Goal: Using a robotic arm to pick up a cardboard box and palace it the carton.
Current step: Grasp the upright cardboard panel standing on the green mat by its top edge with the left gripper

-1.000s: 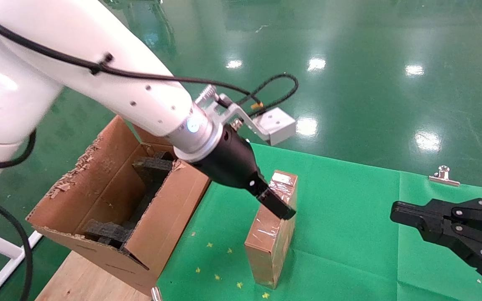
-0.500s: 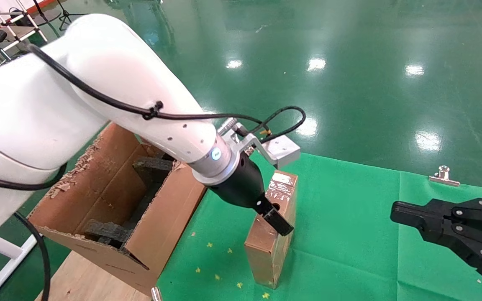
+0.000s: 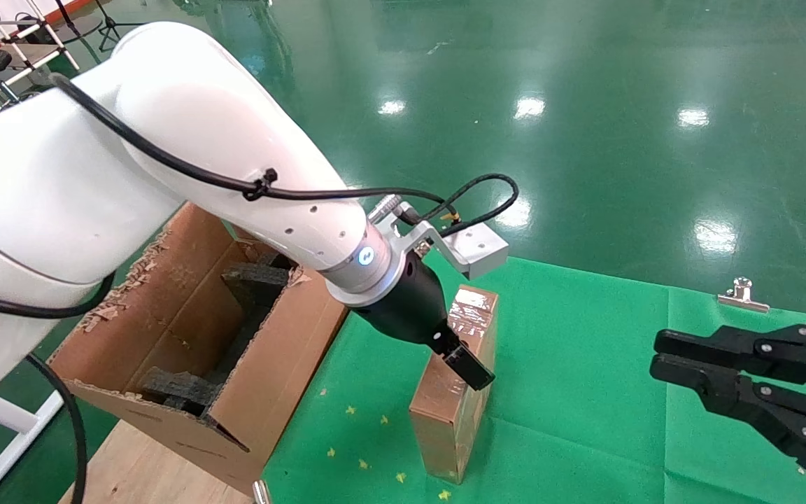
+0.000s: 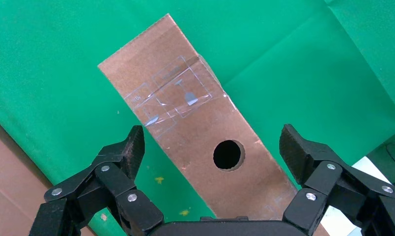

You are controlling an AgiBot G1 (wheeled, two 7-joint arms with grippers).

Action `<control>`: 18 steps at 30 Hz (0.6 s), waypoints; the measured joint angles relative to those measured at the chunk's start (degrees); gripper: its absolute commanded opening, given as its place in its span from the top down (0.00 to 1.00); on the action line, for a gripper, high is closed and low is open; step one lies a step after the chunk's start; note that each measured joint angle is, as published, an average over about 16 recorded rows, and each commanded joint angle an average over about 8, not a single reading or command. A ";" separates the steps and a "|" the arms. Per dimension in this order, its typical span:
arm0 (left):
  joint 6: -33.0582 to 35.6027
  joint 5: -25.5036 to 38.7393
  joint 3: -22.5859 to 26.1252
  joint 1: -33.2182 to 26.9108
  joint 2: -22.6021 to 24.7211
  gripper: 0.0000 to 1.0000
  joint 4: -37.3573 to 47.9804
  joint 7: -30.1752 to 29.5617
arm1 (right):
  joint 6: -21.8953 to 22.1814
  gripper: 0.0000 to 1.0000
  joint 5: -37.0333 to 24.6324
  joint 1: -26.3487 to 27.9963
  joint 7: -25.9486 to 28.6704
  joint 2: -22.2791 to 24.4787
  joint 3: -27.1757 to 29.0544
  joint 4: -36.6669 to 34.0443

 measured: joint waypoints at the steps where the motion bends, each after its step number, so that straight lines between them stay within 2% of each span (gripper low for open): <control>1: 0.02 -0.01 -0.01 0.00 -0.01 1.00 0.00 -0.02 | 0.00 0.00 0.00 0.00 0.00 0.00 0.00 0.00; 18: 0.39 -0.11 -0.12 -0.22 -0.02 1.00 0.39 0.14 | 0.00 0.00 0.00 0.00 0.00 0.00 0.00 0.00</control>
